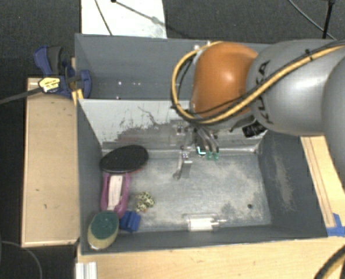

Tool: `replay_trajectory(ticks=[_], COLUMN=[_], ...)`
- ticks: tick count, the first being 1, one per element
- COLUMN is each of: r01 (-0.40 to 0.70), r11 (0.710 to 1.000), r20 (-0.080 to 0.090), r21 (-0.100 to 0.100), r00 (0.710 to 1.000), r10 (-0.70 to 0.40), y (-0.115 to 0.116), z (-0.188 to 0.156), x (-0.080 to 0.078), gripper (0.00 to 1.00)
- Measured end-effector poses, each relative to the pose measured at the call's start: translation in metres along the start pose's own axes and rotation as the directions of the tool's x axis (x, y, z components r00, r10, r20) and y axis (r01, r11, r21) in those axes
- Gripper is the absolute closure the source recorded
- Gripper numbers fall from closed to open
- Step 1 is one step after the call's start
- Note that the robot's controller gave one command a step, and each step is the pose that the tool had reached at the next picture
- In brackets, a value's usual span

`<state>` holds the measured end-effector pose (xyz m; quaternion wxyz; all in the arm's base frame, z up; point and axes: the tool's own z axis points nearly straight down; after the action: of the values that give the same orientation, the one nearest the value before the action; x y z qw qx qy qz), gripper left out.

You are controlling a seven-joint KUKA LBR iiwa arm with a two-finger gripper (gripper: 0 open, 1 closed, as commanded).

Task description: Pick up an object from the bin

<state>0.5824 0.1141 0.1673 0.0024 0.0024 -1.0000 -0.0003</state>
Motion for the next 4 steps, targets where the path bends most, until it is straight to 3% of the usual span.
replay_trajectory(ticks=[1,2,3,4], r01=[0.316,0.237,0.143,0.051], r11=[0.949,0.971,0.99,0.999], r20=[0.021,0.011,0.008,0.023], r21=[0.01,0.011,0.002,0.0], r00=[0.948,0.971,0.99,0.998], r10=[-0.317,-0.238,-0.143,-0.051], y=[0.088,0.133,0.12,0.112], z=[0.091,0.065,0.056,0.091], x=[-0.012,-0.01,-0.011,-0.017], gripper=[0.0,0.0,0.0,0.0])
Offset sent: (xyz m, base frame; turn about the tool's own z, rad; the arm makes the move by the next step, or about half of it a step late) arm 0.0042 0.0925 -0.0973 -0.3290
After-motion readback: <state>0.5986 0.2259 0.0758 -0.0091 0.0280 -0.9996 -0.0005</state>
